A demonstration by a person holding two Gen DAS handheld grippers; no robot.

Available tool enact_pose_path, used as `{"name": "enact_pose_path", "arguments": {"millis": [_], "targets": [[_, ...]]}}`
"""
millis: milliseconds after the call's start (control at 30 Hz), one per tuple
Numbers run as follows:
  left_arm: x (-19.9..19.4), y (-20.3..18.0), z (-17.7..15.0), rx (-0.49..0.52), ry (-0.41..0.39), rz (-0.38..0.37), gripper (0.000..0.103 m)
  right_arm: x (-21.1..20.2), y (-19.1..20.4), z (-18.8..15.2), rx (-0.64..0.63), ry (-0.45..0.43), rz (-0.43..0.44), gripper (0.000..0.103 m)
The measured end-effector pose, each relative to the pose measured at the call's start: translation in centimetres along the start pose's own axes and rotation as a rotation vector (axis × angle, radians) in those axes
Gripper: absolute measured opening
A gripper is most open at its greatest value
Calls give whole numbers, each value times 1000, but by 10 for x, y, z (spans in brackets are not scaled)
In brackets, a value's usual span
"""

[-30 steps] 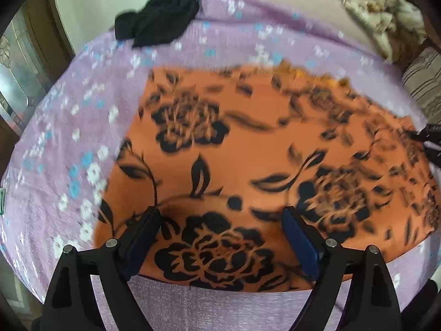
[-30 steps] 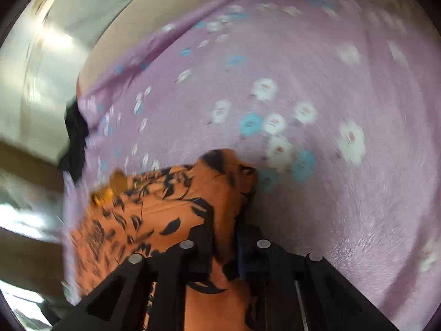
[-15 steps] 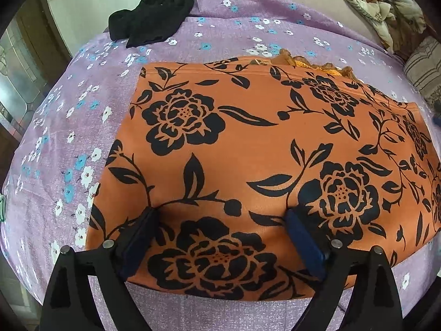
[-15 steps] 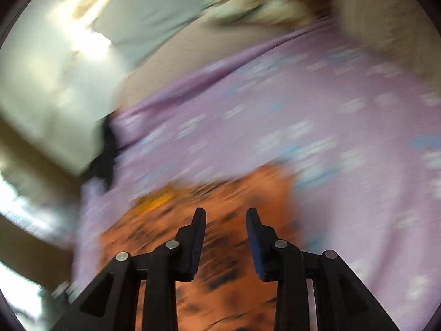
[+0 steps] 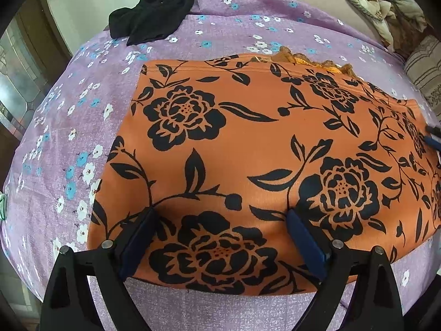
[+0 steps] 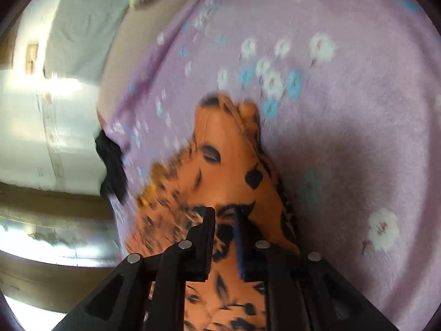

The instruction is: Fold small clothes

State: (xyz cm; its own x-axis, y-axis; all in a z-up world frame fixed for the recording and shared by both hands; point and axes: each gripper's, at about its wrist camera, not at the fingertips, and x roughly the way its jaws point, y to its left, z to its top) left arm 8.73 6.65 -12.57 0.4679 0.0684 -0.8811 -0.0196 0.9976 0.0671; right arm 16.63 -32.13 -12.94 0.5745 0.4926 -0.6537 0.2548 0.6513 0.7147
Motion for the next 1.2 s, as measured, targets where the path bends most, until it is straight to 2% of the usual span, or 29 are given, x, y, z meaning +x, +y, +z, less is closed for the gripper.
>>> {"name": "enact_pose_path", "arguments": {"millis": [33, 100, 133, 167, 233, 300, 333, 400, 500, 567, 600, 667, 767, 933, 1100, 1200], "targets": [[0, 0, 0, 2, -1, 3, 96, 0, 13, -1, -51, 10, 16, 26], [0, -1, -1, -3, 0, 12, 97, 10, 27, 1, -100, 53, 64, 63], [0, -1, -1, -10, 2, 15, 97, 21, 24, 5, -107, 58, -1, 88], [0, -1, -1, -11, 2, 15, 97, 31, 14, 9, -70, 75, -53, 83], [-2, -1, -3, -2, 7, 14, 96, 25, 9, 10, 22, 36, -62, 72], [-4, 2, -3, -5, 9, 2, 96, 7, 32, 5, -46, -17, -61, 75], [-4, 2, -3, -8, 12, -2, 96, -8, 44, -5, -94, -43, -34, 75], [-7, 5, -4, -17, 3, 0, 96, -28, 49, -28, -87, -61, 6, 75], [-13, 6, -6, -34, -17, 0, 96, -58, 35, -75, -25, -72, 38, 75], [-18, 5, -8, -40, -27, -7, 96, -65, 27, -108, 5, -67, 49, 75], [-20, 4, -9, -40, -31, -7, 96, -81, 16, -116, 17, -73, 46, 75], [-26, 2, -10, -45, -41, -11, 96, -81, -5, -139, 91, -50, 37, 77], [-37, -2, -12, -44, -61, -19, 96, -61, -23, -144, 164, -28, 32, 76], [-51, -6, -16, -44, -95, -25, 96, -59, -33, -134, 261, -101, 99, 77], [-51, -15, -11, -23, -100, -32, 96, -62, -37, -128, 284, -159, 95, 75], [-47, -19, -10, -11, -93, -29, 96, -60, -39, -126, 291, -177, 80, 65]]}}
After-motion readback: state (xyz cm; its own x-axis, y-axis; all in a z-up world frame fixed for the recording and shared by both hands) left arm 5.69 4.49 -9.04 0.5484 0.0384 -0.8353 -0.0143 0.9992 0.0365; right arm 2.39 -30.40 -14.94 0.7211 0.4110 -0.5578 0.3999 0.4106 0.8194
